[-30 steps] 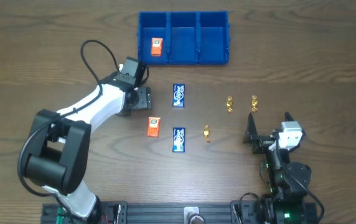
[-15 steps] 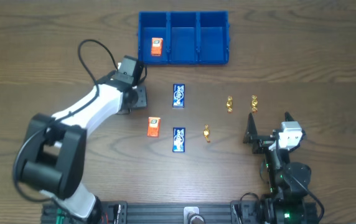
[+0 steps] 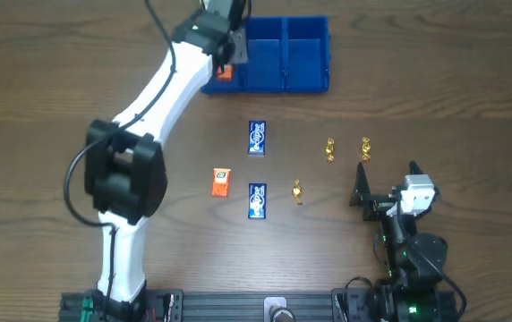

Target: Sort Candies Into Trays

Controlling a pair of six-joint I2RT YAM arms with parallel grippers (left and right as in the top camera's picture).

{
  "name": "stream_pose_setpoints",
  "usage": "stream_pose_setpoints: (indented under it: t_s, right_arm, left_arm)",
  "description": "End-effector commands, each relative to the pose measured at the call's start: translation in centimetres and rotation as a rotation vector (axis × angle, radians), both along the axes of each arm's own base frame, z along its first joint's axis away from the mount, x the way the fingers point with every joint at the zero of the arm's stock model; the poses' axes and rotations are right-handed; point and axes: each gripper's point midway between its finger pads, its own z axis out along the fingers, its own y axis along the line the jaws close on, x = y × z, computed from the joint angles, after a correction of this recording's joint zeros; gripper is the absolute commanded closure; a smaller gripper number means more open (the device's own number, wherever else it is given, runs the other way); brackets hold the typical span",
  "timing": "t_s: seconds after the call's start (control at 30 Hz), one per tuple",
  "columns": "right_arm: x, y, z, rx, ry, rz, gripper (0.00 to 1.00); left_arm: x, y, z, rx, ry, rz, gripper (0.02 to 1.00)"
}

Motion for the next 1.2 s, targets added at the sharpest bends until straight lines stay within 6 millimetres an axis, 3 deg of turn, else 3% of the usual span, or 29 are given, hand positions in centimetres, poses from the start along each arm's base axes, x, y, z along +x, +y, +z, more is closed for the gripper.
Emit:
stream_pose_setpoints:
  t_s: [0.03, 0.3, 0.33, 0.4, 0.43, 0.47, 0.53, 0.57, 0.63, 0.7, 0.73, 0.9, 0.97, 1.2]
  right_arm:
    - [0.0, 0.1, -0.2, -0.009, 0.001, 0.008, 0.003]
    - [0.0, 0.1, -0.2, -0.009, 0.001, 0.008, 0.003]
    - [0.0, 0.1, -0.2, -0.009, 0.001, 0.008, 0.001]
    - [0.0, 0.1, -0.2, -0.009, 0.001, 0.008, 0.003]
    - [0.0, 0.1, -0.2, -0.009, 0.001, 0.008, 0.003]
    - [0.0, 0.1, -0.2, -0.009, 0.001, 0.008, 0.003]
    - [0.0, 0.1, -0.2, -0.009, 0.001, 0.008, 0.003]
    - [0.0, 0.1, -0.2, -0.009, 0.001, 0.008, 0.003]
    - [0.0, 0.1, -0.2, -0.009, 0.001, 0.008, 0.003]
    - [0.0, 0.1, -0.2, -0.009, 0.001, 0.008, 0.003]
    - [0.0, 0.1, -0.2, -0.009, 0.001, 0.008, 0.003]
    - [0.0, 0.1, -0.2, -0.009, 0.001, 0.008, 0.003]
    - [0.0, 0.1, -0.2, -0.009, 0.001, 0.008, 0.003]
    - [0.0, 0.1, -0.2, -0.009, 0.001, 0.008, 0.003]
  left_arm:
    - [0.8, 0.1, 2.2, -0.031, -0.043, 0.014, 0.638]
    - [1.3, 1.4, 2.4, 0.017, -0.067, 0.044, 0.623]
    - [1.5, 1.4, 2.6, 0.019, -0.079, 0.049, 0.566]
    - [1.5, 1.5, 3.3, 0.029, -0.098, 0.058, 0.356]
    - [1.1, 1.8, 5.2, 0.056, -0.135, 0.076, 0.178]
    - [0.6, 1.9, 7.2, 0.074, -0.177, 0.091, 0.11]
    - [-2.0, 1.8, 13.6, 0.078, -0.296, 0.106, 0.08]
    - [-5.0, 1.3, 18.1, 0.04, -0.387, 0.09, 0.056]
    - [-9.0, 1.1, 20.6, -0.001, -0.438, 0.049, 0.018]
    - [-14.1, 0.7, 18.7, -0.039, -0.386, -0.047, 0.02]
    - [-15.9, 0.4, 16.5, -0.051, -0.328, -0.09, 0.018]
    - [-22.1, 2.2, 1.4, -0.047, 0.022, -0.042, 0.02]
    - [-23.8, 2.0, -2.5, -0.047, 0.098, -0.037, 0.018]
    - [-25.8, 1.5, -7.9, -0.004, 0.203, -0.03, 0.018]
